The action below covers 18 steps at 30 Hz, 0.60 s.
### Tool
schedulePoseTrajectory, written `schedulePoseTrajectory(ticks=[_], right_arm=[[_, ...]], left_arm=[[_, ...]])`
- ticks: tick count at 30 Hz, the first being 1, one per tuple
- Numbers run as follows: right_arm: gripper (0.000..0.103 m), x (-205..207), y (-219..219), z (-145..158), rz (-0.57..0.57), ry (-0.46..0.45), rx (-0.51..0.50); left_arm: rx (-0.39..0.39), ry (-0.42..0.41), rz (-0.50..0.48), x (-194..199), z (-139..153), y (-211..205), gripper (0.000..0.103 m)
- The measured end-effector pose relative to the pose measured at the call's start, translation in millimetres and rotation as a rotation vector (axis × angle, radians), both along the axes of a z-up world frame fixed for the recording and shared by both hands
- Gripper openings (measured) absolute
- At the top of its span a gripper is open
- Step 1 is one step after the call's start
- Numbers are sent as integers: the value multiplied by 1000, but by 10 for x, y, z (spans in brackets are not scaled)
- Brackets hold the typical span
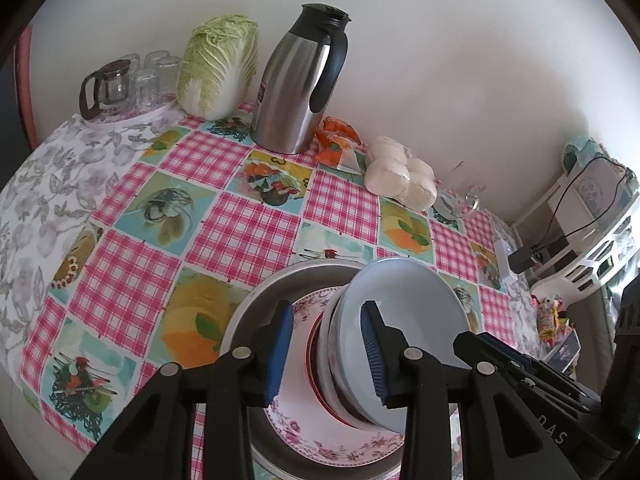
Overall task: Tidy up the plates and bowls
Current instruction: 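Open both grippers to release the round bowl on the stack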
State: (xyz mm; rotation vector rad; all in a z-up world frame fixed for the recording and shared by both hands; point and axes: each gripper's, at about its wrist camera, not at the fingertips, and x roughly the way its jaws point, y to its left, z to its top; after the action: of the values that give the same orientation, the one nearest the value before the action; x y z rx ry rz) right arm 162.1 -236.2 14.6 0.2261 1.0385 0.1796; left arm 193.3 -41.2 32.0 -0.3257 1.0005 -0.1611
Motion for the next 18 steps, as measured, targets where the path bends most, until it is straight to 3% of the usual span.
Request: schedulePoseTrajectory(ticks=[2,3,5,6,7,10,12,14,18], right_arm=[[34,0,-3,3,-2,-1,-1],[37,1,-3,6,-3,-2,-1],[54,4,-4,6,-5,-3,1],[67,8,-5,2,-7,-5,0],[71,7,-7,6,-10,-10,-3],[74,6,-9,20,-5,-23,-10],[83,6,-11,21,-6,-26,-12],[85,0,-17,29,-9,-36,-15],[91,-5,-34,33,-11,-44,-17]], left_arm=[[-1,2,14,0,-3,34,68],[-1,1,18,0,-4,39,70],[7,4,25,-2,-1,57,74],[16,5,35,0,-3,68,78],[25,6,44,1,-5,85,84],[42,6,63,0,-8,134,86],[62,11,82,5,-21,176,93],[85,17,96,9,-35,198,103],[120,29,124,14,-63,243,103]])
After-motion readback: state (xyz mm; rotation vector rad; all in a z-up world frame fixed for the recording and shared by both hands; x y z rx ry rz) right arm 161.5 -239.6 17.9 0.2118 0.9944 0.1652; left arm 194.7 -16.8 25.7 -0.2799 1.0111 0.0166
